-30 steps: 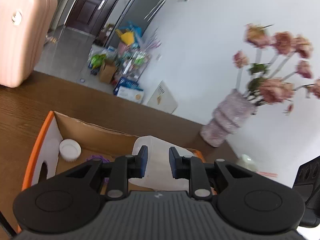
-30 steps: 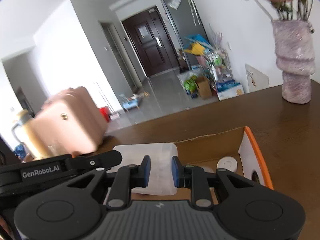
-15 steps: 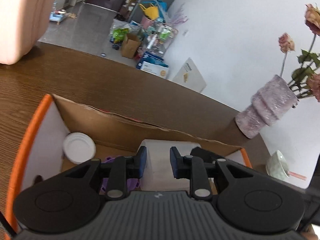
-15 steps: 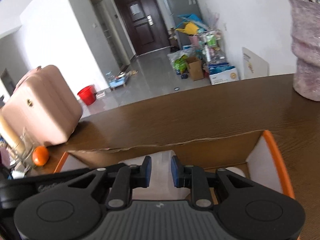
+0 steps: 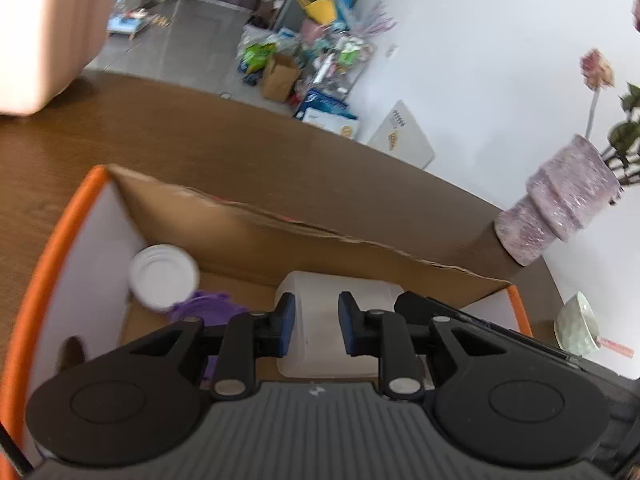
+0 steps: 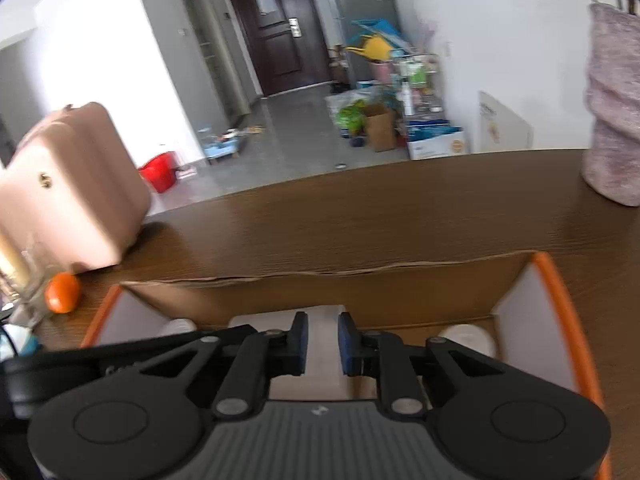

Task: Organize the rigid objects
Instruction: 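Carry the white jug into the red box and open the right tool, then withdraw both tools from the box toward the remaining items, then grasp the blue bottle cap with the left tool while the right tool grasps the white plug adapter, then carry the blue cap and plug adapter into the box and open both tools, then withdraw both tools from the box toward the lint brush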

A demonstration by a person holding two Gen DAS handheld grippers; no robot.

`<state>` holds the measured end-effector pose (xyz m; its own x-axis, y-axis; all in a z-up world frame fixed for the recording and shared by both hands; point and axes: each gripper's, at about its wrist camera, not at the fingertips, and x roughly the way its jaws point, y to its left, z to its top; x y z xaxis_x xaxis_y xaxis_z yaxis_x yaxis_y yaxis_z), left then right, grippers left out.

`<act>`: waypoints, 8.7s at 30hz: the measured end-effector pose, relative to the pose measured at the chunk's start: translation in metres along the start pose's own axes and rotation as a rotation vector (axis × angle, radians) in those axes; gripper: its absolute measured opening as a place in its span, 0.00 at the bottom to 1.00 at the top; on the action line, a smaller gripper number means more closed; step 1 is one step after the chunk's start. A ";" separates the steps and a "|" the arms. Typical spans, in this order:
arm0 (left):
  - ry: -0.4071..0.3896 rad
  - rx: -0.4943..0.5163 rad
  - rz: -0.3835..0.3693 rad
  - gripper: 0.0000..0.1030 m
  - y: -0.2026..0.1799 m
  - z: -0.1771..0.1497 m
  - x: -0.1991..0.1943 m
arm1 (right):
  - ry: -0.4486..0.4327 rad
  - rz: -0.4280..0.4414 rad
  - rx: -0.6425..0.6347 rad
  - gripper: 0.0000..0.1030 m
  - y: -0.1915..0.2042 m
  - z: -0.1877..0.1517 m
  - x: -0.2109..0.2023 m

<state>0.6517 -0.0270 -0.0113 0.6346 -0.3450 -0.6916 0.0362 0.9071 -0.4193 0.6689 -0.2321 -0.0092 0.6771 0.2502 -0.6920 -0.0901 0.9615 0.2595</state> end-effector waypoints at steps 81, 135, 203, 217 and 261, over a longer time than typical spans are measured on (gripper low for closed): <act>-0.639 0.407 0.290 1.00 -0.011 -0.442 -0.381 | -0.521 -0.023 -0.153 1.00 0.007 -0.423 -0.397; -0.355 0.421 0.131 0.52 -0.048 -0.245 -0.213 | -0.102 -0.087 -0.186 0.37 -0.055 -0.219 -0.175; -0.240 0.370 0.178 0.52 0.001 -0.103 -0.147 | -0.143 -0.077 -0.212 0.37 -0.013 -0.088 -0.164; -0.112 0.397 0.225 0.61 0.008 -0.059 -0.079 | 0.050 -0.265 -0.262 0.45 -0.014 -0.043 -0.042; -0.606 0.349 0.170 1.00 -0.025 -0.325 -0.356 | -0.526 0.023 -0.149 0.90 -0.001 -0.302 -0.368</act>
<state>0.1741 -0.0050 0.0543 0.9665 -0.0897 -0.2403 0.0795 0.9955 -0.0521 0.1992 -0.2911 0.0420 0.9443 0.2177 -0.2468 -0.1858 0.9716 0.1465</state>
